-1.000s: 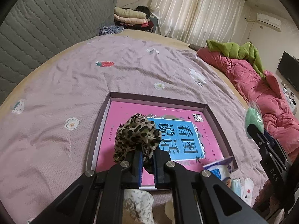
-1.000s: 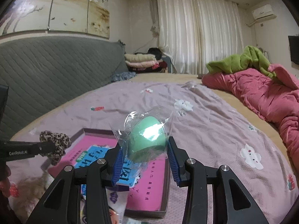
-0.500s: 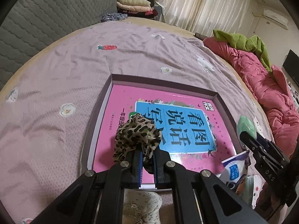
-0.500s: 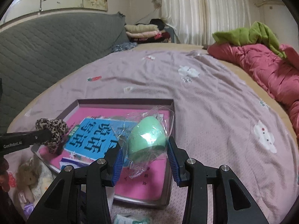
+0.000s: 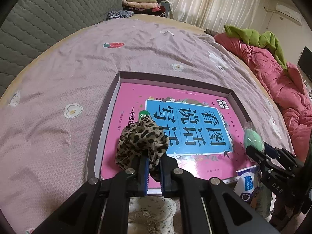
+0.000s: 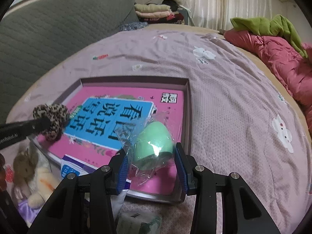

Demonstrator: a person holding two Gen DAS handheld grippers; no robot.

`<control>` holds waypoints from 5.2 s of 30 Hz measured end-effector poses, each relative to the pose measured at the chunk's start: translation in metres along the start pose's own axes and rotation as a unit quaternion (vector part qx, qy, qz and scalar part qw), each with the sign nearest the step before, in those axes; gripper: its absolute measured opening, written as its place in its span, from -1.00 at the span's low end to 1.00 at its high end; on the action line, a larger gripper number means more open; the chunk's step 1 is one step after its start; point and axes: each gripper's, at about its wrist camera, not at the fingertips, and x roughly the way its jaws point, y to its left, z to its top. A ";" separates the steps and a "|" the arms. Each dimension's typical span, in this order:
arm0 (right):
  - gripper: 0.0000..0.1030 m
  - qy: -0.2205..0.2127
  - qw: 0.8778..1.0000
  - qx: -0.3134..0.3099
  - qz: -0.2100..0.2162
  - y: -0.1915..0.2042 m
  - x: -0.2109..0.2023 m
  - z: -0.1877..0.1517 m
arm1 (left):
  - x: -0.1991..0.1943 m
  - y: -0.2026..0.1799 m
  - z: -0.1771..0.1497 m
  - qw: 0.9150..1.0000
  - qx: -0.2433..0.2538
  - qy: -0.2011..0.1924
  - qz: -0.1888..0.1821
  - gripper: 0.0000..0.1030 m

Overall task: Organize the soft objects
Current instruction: 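Open the right tool to drop the sponge while the left releases the scrunchie in the tray, then move both tools back toward the remaining pile of soft items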

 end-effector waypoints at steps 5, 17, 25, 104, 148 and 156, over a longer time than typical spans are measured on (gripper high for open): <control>-0.13 0.011 1.000 -0.007 -0.007 0.001 0.003 -0.002 | 0.002 0.001 -0.001 1.000 0.001 0.001 0.004 -0.83; -0.12 0.026 0.999 -0.028 0.000 0.004 0.001 -0.004 | 0.008 0.002 0.000 1.000 -0.002 0.006 0.009 -0.83; -0.09 0.020 0.999 -0.031 0.001 0.003 -0.001 -0.005 | 0.009 0.003 -0.003 1.000 -0.006 0.003 0.006 -0.82; 0.42 -0.169 0.985 0.031 0.031 -0.018 -0.078 -0.023 | -0.077 0.016 -0.020 0.998 -0.023 -0.066 -0.007 0.16; 0.44 -0.140 0.989 0.036 -0.029 0.025 -0.135 -0.097 | -0.121 0.016 -0.073 0.998 0.010 -0.060 -0.008 0.17; 0.44 -0.132 0.990 0.025 -0.044 0.036 -0.143 -0.107 | -0.128 0.015 -0.081 0.998 0.015 -0.057 -0.011 0.17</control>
